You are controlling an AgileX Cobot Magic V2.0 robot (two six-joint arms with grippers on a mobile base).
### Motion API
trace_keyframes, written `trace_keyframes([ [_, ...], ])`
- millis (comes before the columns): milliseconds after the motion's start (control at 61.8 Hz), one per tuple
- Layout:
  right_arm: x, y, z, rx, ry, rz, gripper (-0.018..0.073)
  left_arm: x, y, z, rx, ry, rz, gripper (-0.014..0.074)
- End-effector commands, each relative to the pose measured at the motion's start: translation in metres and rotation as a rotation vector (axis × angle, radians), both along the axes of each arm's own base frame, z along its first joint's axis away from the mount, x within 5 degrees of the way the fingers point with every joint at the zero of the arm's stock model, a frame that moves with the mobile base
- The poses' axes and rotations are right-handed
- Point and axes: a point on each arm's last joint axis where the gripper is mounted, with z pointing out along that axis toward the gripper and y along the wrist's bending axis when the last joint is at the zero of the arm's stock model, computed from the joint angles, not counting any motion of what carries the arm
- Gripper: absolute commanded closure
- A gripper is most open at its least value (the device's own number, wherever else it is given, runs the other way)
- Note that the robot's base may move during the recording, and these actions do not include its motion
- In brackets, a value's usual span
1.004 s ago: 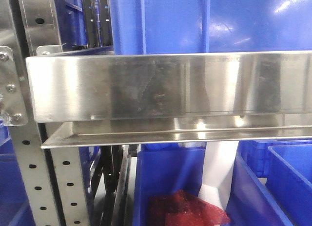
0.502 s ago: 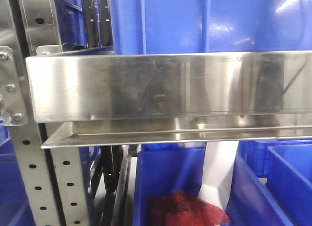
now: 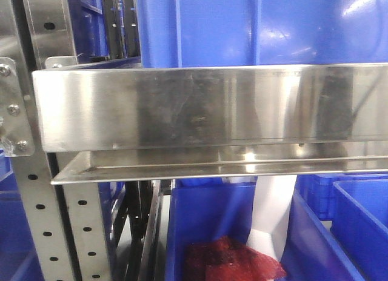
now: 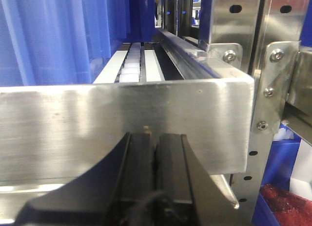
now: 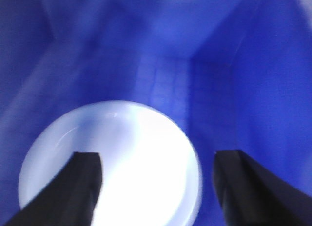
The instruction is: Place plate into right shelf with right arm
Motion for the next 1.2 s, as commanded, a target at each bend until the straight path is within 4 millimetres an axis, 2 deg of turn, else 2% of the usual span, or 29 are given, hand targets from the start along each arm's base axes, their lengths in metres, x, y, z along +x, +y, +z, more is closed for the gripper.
trace_keyframes([
  [0,-0.035,-0.012,0.056,0.078,-0.198,0.002,0.0076,0.0,0.001,0.005,-0.013,-0.085,0.01,0.0643],
  [178,-0.093,-0.029,0.088,0.086,-0.297,0.016,0.0324,0.0,0.001,0.005,-0.013,-0.085,0.01,0.0643],
  [259,-0.121,-0.038,0.092,0.065,-0.341,0.03,0.0413,0.0,0.001,0.005,-0.013,-0.085,0.01,0.0643],
  [372,-0.162,-0.05,0.085,0.051,-0.389,0.041,0.0517,0.0,0.001,0.005,-0.013,-0.085,0.01,0.0643],
  [518,-0.205,-0.063,0.057,0.062,-0.432,0.047,0.0538,0.0,0.001,0.005,-0.013,-0.085,0.01,0.0643],
  [680,-0.25,-0.076,0.013,0.075,-0.489,0.054,0.0538,0.0,0.001,0.005,-0.013,-0.085,0.01,0.0643],
  [826,-0.28,-0.085,-0.024,0.089,-0.545,0.058,0.0538,0.0,0.001,0.005,-0.013,-0.085,0.01,0.0643],
  [1020,-0.303,-0.092,-0.062,0.101,-0.59,0.061,0.0538,0.0,0.001,0.005,-0.013,-0.085,0.01,0.0643],
  [1182,-0.303,-0.092,-0.084,0.088,-0.543,0.06,0.0539,0.0,0.001,0.005,-0.013,-0.085,0.01,0.0643],
])
